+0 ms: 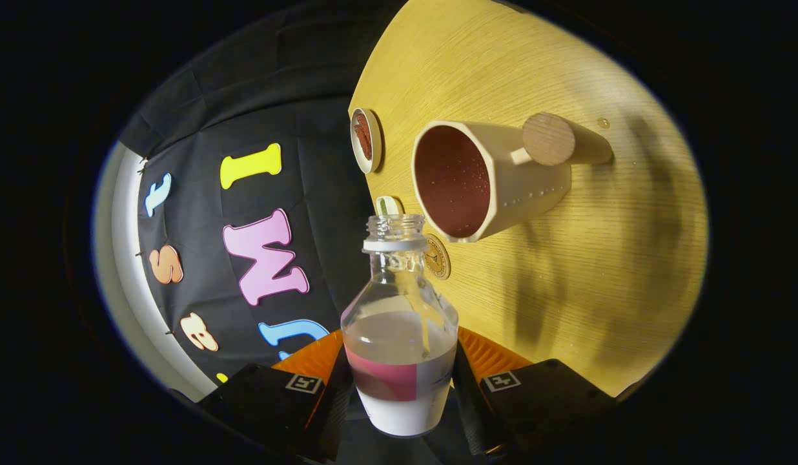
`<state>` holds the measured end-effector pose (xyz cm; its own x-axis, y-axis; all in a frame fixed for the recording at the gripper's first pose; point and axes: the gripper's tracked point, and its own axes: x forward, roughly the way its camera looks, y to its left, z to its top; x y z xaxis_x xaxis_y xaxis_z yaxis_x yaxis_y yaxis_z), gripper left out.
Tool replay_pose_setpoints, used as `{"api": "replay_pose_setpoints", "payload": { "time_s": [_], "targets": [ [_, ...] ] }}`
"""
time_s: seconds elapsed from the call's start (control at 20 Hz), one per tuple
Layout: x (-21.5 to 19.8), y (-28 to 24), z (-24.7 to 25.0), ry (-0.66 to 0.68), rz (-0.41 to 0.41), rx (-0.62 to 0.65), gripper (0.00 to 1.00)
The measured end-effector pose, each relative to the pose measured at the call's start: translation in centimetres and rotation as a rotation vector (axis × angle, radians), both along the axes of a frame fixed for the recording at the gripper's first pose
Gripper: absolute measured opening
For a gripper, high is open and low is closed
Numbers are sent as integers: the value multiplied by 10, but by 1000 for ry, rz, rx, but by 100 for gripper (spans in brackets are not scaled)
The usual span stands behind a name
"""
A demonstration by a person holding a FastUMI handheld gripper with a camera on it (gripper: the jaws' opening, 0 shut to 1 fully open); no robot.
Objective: Take the bottle from table, then pour the juice into the cup, finally place the bottle on the coaster
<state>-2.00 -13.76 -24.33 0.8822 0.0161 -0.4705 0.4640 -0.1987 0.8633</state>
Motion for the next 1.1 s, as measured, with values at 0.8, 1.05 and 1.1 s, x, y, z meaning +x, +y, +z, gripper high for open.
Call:
{"api": "replay_pose_setpoints", "payload": {
  "time_s": [0.8,1.05,1.1],
  "targets": [
    [1,4,7,-8,-50,100,75],
    [4,1,10,-26,-74,128,75],
    [6,0,11,-29,-77,136,75]
  ]
}}
